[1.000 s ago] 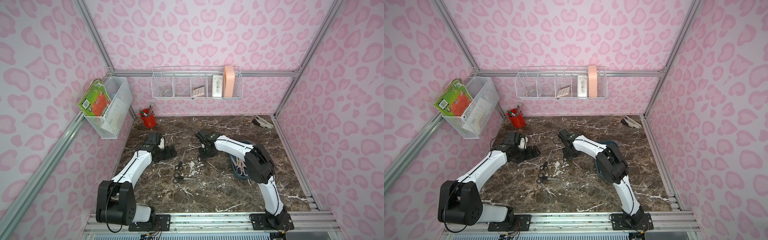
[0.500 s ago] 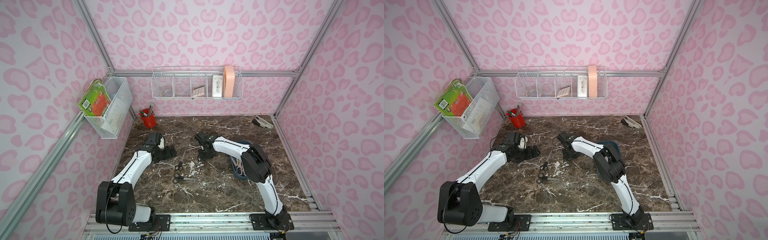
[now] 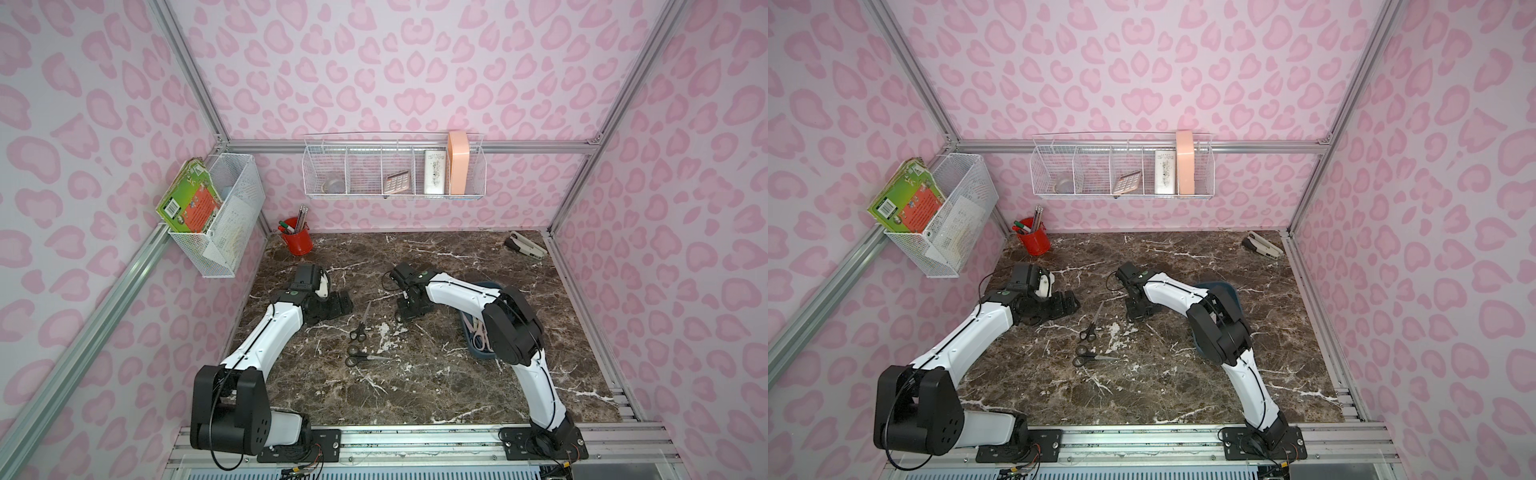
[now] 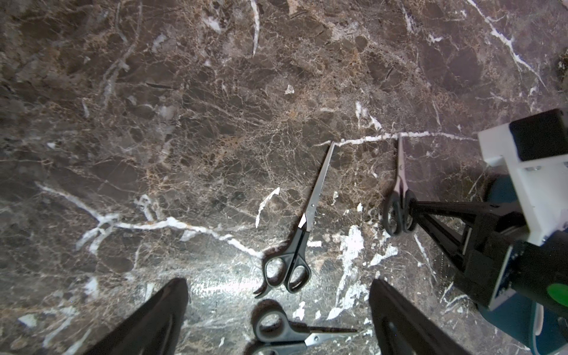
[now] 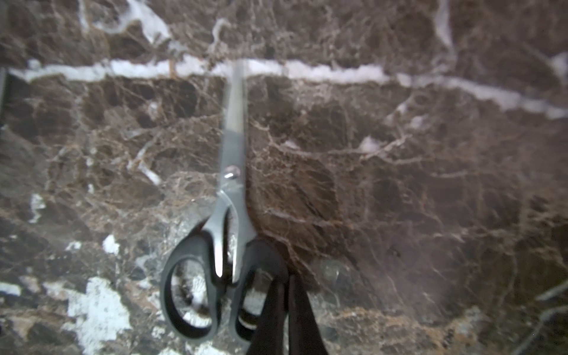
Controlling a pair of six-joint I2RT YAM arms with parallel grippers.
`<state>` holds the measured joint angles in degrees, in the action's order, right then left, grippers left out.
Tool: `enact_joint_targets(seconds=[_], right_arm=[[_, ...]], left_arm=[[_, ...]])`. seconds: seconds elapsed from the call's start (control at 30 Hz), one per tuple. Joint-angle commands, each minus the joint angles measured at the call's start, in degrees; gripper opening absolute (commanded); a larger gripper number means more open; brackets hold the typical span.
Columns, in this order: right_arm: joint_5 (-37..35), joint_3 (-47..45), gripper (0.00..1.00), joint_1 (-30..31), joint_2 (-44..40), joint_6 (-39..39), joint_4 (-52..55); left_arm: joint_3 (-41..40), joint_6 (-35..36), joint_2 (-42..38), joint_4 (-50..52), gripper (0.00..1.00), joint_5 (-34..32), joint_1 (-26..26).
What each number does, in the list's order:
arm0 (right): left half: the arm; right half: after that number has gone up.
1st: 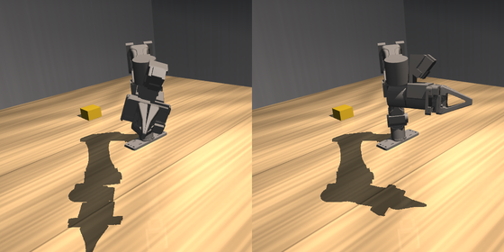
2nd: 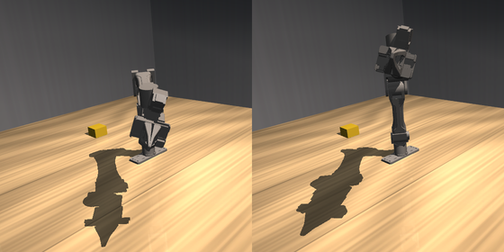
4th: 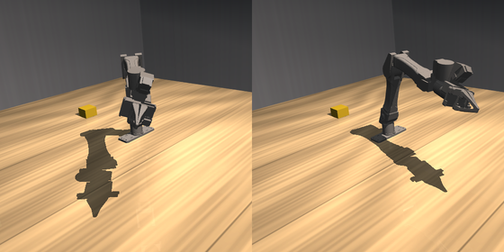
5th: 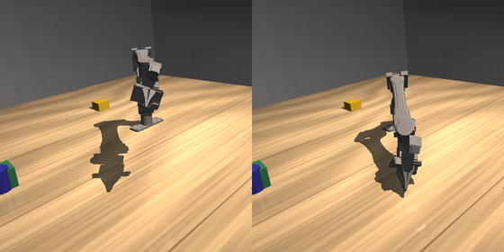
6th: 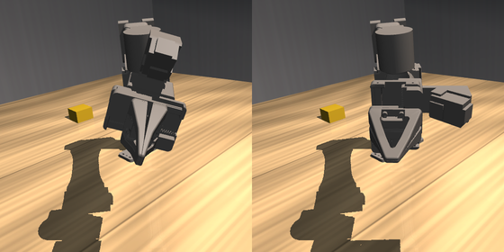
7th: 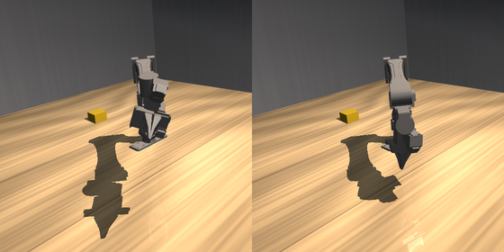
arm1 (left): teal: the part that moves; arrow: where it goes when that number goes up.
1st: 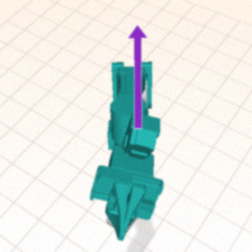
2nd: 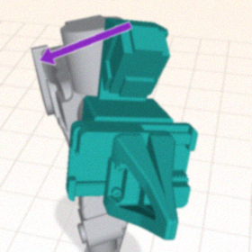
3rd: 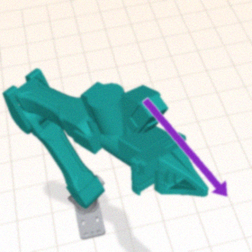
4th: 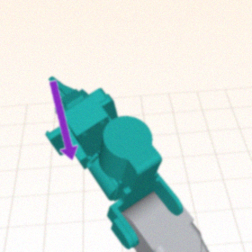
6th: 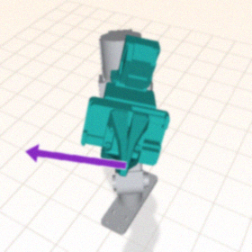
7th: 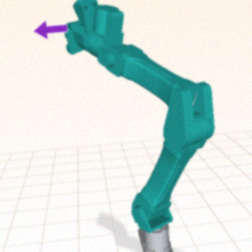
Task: Put the scissors into the storage box
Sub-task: Pick up the scissors from the center of the board, then place the scissors in the storage box.
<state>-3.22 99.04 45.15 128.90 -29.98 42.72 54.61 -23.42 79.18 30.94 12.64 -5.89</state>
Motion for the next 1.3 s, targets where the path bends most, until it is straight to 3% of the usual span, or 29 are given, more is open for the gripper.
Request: enact_joint_targets(seconds=[0.0,0.33,0.53,0.77,1.03,1.27], right_arm=[[-0.3,-0.9,0.00,-0.1,2.1,0.0,3.5],[-3.8,3.9,0.00,0.2,-4.7,1.2,5.8],[-5.7,-0.5,0.00,0.2,-13.1,0.9,5.4],[-7.8,-17.9,0.00,-3.4,-25.9,0.8,4.2],[-7.9,-37.8,0.00,-14.7,-44.9,2.2,2.6],[-1.4,-48.8,0.00,-22.3,-47.8,3.6,-4.5]], left_arm=[[-0.1,0.7,-0.5,0.4,0.97,-0.7,0.0],[0.2,0.6,0.1,0.4,0.97,-0.4,0.0],[0.5,0.7,0.6,0.4,0.97,-0.2,0.1],[0.5,0.7,0.8,0.4,0.97,0.1,-0.1],[1.2,0.8,2.1,0.9,0.97,1.2,-0.7],[1.8,0.9,3.0,2.7,0.96,0.5,-0.9]])
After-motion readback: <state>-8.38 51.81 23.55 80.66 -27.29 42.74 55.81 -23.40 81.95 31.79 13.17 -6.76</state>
